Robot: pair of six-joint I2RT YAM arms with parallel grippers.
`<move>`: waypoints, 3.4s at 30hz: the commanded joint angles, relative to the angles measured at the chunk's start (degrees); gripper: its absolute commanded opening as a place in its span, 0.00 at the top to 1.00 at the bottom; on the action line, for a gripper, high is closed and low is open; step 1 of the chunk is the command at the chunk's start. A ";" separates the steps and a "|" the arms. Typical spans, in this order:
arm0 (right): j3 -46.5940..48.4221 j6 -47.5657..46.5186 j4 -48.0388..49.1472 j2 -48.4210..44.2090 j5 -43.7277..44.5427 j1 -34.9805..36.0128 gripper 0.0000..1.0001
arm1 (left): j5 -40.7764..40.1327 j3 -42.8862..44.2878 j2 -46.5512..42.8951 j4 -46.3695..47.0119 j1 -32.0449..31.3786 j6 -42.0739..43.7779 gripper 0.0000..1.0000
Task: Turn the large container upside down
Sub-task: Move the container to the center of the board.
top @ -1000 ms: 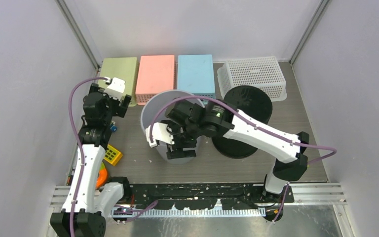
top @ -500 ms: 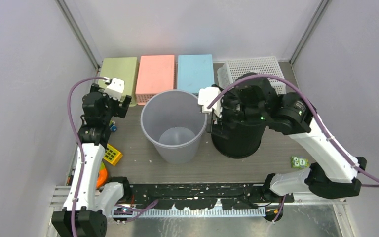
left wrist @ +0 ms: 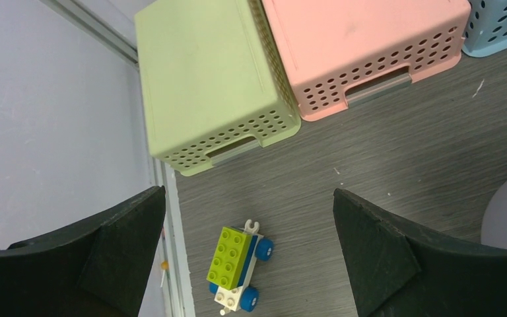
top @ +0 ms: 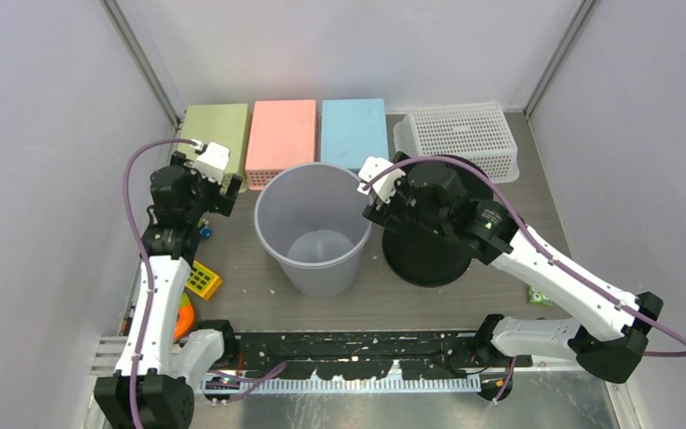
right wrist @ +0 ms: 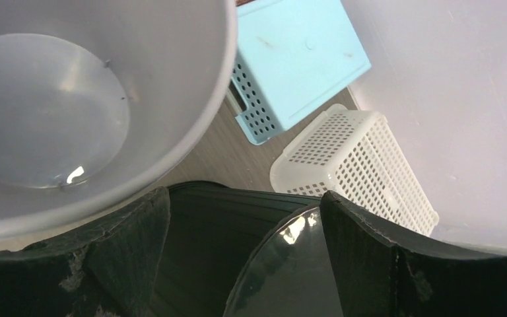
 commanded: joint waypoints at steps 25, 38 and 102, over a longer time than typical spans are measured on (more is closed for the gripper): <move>-3.30 -2.28 2.37 -2.62 3.39 -2.68 0.14 | 8.80 -0.52 0.09 -1.64 1.61 -1.05 0.00; -12.19 -4.04 4.09 -7.25 8.27 -5.13 0.21 | 11.53 -0.82 -0.52 -1.76 2.60 -1.82 0.00; -10.13 -13.44 -12.21 -9.97 2.28 -45.33 0.29 | 14.03 -0.73 0.06 -1.65 3.05 -2.44 0.00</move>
